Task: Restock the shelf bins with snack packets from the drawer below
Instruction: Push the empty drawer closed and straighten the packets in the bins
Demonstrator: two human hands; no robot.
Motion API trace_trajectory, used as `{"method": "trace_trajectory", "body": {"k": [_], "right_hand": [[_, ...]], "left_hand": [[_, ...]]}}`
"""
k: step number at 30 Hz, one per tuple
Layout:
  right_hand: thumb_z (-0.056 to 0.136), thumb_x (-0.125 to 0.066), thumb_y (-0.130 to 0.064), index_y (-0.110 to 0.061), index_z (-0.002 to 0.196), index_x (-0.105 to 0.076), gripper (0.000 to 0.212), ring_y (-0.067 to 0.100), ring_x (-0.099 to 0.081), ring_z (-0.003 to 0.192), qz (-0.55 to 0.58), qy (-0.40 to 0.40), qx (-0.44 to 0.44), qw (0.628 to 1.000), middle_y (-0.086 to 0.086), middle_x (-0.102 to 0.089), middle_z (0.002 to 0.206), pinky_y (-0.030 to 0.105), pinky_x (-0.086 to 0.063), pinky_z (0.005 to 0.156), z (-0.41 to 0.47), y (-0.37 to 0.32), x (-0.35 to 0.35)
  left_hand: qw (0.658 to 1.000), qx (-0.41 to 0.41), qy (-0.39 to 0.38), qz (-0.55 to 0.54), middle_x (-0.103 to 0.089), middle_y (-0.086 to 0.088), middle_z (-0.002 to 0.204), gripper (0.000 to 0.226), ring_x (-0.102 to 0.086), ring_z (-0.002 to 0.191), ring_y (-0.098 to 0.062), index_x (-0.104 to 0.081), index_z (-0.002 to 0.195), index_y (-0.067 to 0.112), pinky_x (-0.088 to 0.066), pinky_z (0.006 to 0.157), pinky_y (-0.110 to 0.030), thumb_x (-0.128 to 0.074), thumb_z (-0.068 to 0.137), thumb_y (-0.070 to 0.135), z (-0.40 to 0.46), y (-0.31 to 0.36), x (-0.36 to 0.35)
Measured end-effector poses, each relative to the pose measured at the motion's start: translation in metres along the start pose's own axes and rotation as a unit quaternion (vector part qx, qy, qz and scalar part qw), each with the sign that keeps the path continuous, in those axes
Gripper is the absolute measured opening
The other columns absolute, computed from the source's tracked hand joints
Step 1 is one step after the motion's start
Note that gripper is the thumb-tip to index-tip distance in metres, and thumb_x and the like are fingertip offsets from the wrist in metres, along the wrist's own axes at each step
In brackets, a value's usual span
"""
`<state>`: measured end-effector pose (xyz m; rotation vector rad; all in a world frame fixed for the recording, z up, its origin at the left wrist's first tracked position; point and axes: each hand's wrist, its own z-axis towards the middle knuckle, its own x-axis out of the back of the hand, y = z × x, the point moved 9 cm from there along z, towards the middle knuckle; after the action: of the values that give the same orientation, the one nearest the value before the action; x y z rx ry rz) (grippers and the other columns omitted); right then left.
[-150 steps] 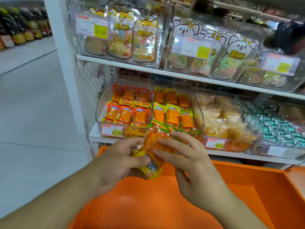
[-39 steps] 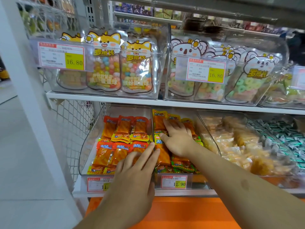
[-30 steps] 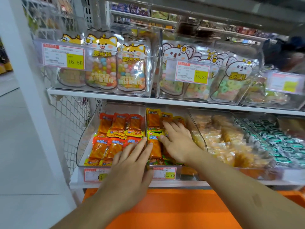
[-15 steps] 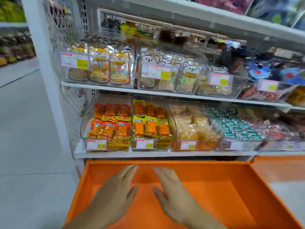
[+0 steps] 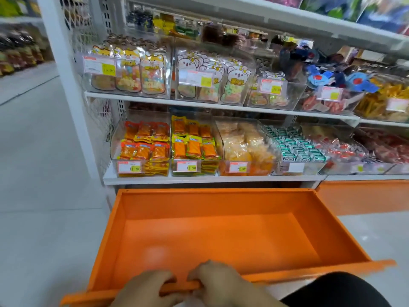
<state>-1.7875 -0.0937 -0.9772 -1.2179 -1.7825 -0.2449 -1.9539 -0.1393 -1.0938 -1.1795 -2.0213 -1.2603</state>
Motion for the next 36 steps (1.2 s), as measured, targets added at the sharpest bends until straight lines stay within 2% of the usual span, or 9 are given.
{"method": "trace_trajectory", "body": {"k": [1,2,5,7,13,20,24,27,36], "right_hand": [[0.095,-0.063,-0.040,-0.034,0.130,-0.063,0.035,0.031,-0.058,0.129,-0.025,0.022,0.025,0.999,0.007,-0.065,0.136,0.042,-0.052,0.103,-0.001,0.001,-0.002],[0.095,-0.063,-0.035,-0.031,0.126,-0.066,0.031,0.032,-0.060,0.125,-0.036,0.030,0.030,0.998,0.007,-0.068,0.130,0.043,-0.054,0.098,-0.001,0.002,-0.003],[0.096,-0.060,-0.035,-0.031,0.127,-0.065,0.032,0.031,-0.058,0.125,-0.067,0.061,0.030,0.995,0.005,-0.068,0.131,0.043,-0.052,0.097,0.006,0.006,-0.008],[0.098,-0.058,-0.039,-0.033,0.134,-0.061,0.036,0.029,-0.057,0.128,-0.085,0.077,0.025,0.993,0.002,-0.065,0.135,0.043,-0.051,0.100,0.014,0.009,-0.008],[0.101,-0.053,-0.039,-0.031,0.122,-0.061,0.024,0.032,-0.063,0.115,-0.085,0.146,0.020,0.985,0.003,-0.069,0.121,0.041,-0.051,0.086,0.031,0.015,0.010],[0.102,-0.054,-0.033,-0.029,0.110,-0.060,0.011,0.029,-0.064,0.096,-0.049,0.196,0.016,0.979,-0.001,-0.070,0.103,0.040,-0.052,0.074,0.066,0.032,0.029],[0.102,-0.054,-0.027,-0.029,0.106,-0.062,0.009,0.023,-0.061,0.088,-0.034,0.239,0.019,0.970,-0.005,-0.069,0.095,0.037,-0.038,0.066,0.089,0.042,0.043],[0.103,-0.055,-0.026,-0.033,0.101,-0.061,0.010,0.025,-0.056,0.089,-0.041,0.275,0.022,0.960,-0.005,-0.068,0.092,0.037,-0.026,0.070,0.104,0.047,0.057],[0.103,-0.054,-0.026,-0.035,0.111,-0.063,0.015,0.024,-0.054,0.097,-0.045,0.306,0.001,0.951,-0.007,-0.070,0.100,0.037,-0.027,0.076,0.149,0.063,0.092]], "left_hand": [[0.998,-0.040,0.045,0.034,-0.066,0.026,0.122,0.053,-0.063,0.117,-0.007,-0.057,0.112,0.048,-0.052,0.091,-0.026,-0.068,0.070,0.078,-0.017,0.026,0.026],[0.996,-0.060,0.039,0.048,-0.067,0.020,0.122,0.041,-0.062,0.116,-0.005,-0.060,0.113,0.048,-0.050,0.093,-0.026,-0.061,0.080,0.073,-0.033,0.050,0.046],[0.989,-0.092,0.073,0.095,-0.067,0.010,0.128,0.042,-0.061,0.122,-0.014,-0.060,0.126,0.040,-0.049,0.096,-0.033,-0.053,0.092,0.064,-0.039,0.069,0.063],[0.992,-0.058,0.064,0.095,-0.067,0.008,0.129,0.043,-0.060,0.123,-0.016,-0.061,0.127,0.035,-0.049,0.096,-0.035,-0.051,0.095,0.062,-0.035,0.063,0.065],[0.985,-0.093,0.122,0.076,-0.070,0.009,0.119,0.033,-0.063,0.114,-0.015,-0.065,0.116,0.033,-0.049,0.088,-0.035,-0.052,0.097,0.057,-0.011,0.068,0.080],[0.986,-0.087,0.138,0.045,-0.073,0.008,0.102,0.028,-0.066,0.095,-0.016,-0.069,0.106,0.031,-0.053,0.082,-0.039,-0.053,0.099,0.053,0.021,0.067,0.106],[0.983,-0.093,0.152,0.036,-0.071,0.011,0.095,0.024,-0.064,0.086,-0.011,-0.069,0.103,0.033,-0.052,0.076,-0.035,-0.055,0.099,0.052,0.045,0.067,0.123],[0.981,-0.095,0.164,0.031,-0.071,0.011,0.092,0.023,-0.063,0.083,-0.009,-0.069,0.103,0.033,-0.051,0.074,-0.032,-0.056,0.100,0.051,0.064,0.067,0.137],[0.964,-0.093,0.240,0.064,-0.073,0.011,0.098,0.024,-0.065,0.095,-0.015,-0.068,0.103,0.033,-0.046,0.083,-0.037,-0.055,0.099,0.054,0.113,0.062,0.167]]}}
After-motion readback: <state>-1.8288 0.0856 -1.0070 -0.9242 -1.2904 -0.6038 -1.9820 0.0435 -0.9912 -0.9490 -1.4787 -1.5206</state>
